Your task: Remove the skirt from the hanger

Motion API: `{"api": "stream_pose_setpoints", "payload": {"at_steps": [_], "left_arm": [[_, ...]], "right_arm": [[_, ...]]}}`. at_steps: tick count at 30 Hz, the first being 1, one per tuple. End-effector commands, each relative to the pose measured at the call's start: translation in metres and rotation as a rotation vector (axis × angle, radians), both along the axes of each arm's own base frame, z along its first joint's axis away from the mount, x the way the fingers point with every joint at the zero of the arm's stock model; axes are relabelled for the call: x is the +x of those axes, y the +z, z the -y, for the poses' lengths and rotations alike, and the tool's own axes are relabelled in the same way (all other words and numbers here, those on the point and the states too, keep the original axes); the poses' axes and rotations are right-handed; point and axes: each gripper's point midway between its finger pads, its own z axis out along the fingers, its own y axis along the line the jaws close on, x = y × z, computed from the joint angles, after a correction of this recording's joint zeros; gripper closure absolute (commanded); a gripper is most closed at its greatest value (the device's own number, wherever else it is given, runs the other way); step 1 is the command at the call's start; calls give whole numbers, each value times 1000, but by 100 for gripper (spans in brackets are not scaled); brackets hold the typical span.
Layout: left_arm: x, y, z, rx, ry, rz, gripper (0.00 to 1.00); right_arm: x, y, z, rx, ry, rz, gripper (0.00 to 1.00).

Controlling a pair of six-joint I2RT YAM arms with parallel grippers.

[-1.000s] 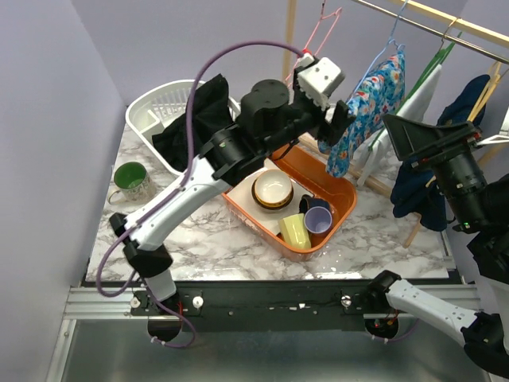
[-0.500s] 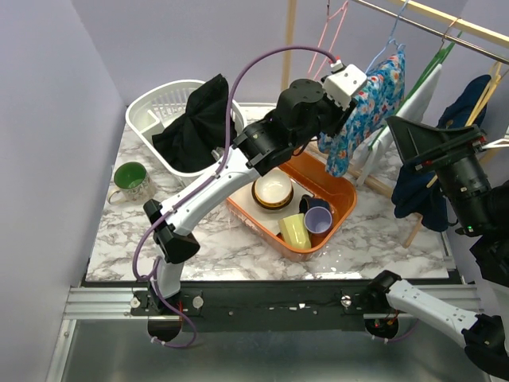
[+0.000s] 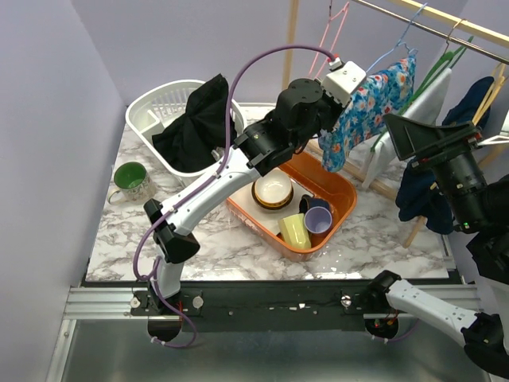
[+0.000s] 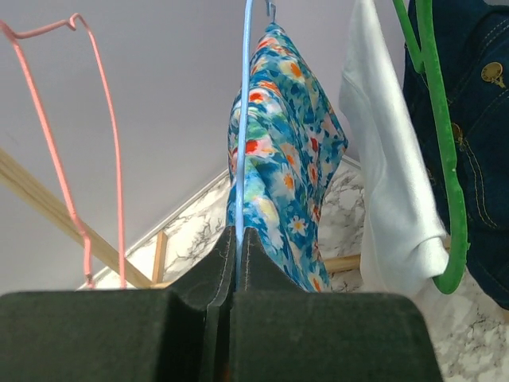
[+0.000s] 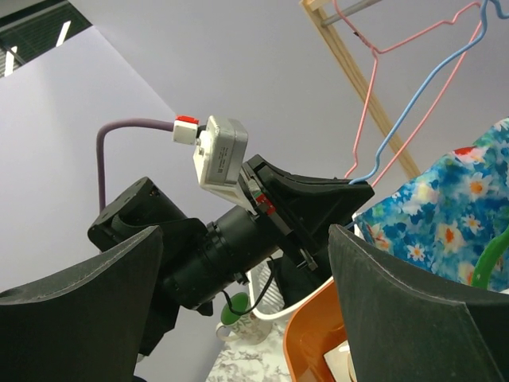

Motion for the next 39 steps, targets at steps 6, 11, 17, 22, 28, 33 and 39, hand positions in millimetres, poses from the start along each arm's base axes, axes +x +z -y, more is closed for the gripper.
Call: {"api": "stream_pose_setpoints", "payload": {"at_steps": [6, 11, 17, 22, 28, 33, 39], "left_arm": [[-13, 83, -33, -192, 54, 132, 100], [-14, 88, -36, -206, 59, 134, 100], [-18, 94, -42, -226, 63, 134, 100], [-22, 105, -51, -257, 67, 152, 100], [-26, 111, -59, -266, 64, 162, 100], [-30, 116, -66, -282, 67, 168, 100], [-37, 118, -74, -284, 57, 166, 100]], "right_arm": [[1, 7, -2, 19, 7, 17, 9], [3, 5, -3, 16, 4, 12, 9], [2, 6, -2, 11, 1, 17, 9], [2, 9, -1, 12, -4, 22, 9], [7, 6, -6, -13, -2, 22, 9], [9, 5, -13, -43, 17, 40, 9], [14, 7, -21, -94, 32, 63, 9]]}}
